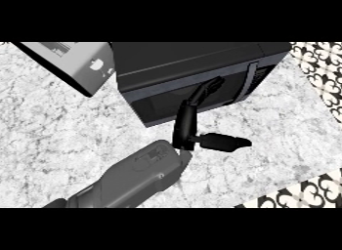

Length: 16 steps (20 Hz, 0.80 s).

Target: Pick up the milk, place it into the microwave and close the microwave

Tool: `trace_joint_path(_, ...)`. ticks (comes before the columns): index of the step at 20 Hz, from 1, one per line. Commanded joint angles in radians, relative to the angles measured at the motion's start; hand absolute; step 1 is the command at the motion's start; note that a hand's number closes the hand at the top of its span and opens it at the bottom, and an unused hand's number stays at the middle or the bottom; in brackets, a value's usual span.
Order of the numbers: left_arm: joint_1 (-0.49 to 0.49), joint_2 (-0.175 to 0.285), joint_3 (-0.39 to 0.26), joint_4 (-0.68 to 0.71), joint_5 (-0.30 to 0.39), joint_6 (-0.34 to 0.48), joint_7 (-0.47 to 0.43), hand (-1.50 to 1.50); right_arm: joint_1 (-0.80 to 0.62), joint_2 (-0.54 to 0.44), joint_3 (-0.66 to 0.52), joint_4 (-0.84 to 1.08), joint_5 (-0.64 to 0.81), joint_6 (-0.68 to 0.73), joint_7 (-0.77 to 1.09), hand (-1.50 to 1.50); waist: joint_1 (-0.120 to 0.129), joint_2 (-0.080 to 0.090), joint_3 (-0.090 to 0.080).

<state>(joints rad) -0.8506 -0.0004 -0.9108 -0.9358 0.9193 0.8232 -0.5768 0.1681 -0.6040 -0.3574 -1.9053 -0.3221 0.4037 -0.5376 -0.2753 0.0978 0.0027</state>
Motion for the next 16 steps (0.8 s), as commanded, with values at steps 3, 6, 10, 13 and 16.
trace_joint_path(3,-0.053,0.000,0.035,0.072,0.043,0.010,-0.013,-1.50,-0.017,0.025,0.058,0.064,-0.131,0.066,0.043,-1.50,-0.002,0.007,-0.001)
trace_joint_path(6,-0.047,0.000,0.033,0.076,0.063,0.003,-0.025,-1.50,-0.031,0.015,0.057,0.093,-0.171,0.085,0.057,-1.50,-0.010,0.009,-0.002)
trace_joint_path(10,-0.054,0.000,0.034,0.096,0.074,-0.004,-0.045,-1.50,-0.067,-0.009,0.042,0.132,-0.209,0.103,0.067,-1.50,-0.007,0.014,-0.002)
trace_joint_path(13,-0.056,0.000,0.034,0.093,0.091,0.006,-0.058,-1.50,-0.074,-0.025,0.040,0.160,-0.239,0.128,0.080,-1.50,-0.020,0.009,-0.002)
trace_joint_path(16,-0.051,0.000,0.027,0.100,0.102,-0.003,-0.073,-1.50,-0.099,-0.043,0.032,0.185,-0.266,0.143,0.087,-1.50,-0.021,0.011,-0.002)
